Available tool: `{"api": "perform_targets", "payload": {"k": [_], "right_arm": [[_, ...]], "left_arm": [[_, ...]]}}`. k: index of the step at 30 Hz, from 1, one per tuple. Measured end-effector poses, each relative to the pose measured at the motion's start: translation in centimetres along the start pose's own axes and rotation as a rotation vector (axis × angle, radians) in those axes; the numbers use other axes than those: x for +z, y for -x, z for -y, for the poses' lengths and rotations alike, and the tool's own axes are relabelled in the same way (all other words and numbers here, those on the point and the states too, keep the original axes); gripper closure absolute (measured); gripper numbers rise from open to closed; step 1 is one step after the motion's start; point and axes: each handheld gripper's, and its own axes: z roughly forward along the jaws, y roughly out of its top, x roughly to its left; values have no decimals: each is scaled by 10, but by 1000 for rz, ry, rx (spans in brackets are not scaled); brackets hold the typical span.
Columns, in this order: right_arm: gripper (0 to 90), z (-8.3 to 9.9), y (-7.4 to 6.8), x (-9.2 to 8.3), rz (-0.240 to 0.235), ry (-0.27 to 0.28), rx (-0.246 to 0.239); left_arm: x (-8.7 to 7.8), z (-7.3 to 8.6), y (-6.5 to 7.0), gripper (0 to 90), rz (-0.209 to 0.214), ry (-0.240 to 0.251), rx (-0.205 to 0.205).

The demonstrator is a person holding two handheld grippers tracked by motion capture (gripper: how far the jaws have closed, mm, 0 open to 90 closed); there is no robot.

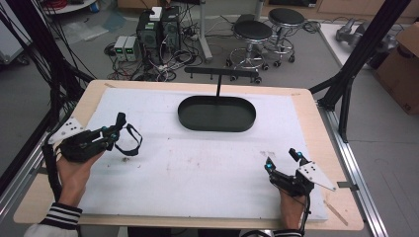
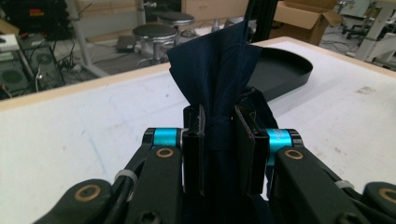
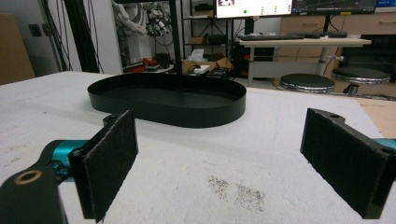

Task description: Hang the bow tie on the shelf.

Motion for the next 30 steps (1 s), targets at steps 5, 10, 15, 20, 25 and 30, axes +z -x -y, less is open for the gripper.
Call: {"api": "perform_targets", "payload": {"k": [5, 10, 15, 20, 25, 30], "right_arm": [[101, 0, 0, 0, -2, -3, 9], [101, 0, 0, 0, -2, -3, 9], [101, 0, 0, 0, -4, -3, 8], [101, 0, 0, 0, -6, -3, 10], [101, 0, 0, 0, -5, -3, 10], [101, 0, 0, 0, -3, -3, 8]], "left_arm": [[13, -11, 7, 744, 23, 18, 16], [30, -23, 14, 744, 44, 22, 32], [46, -33, 19, 744, 62, 19, 51], [58, -39, 22, 744, 77, 14, 64], [72, -49, 28, 744, 95, 3, 85], [83, -58, 33, 744, 107, 4, 109]]}}
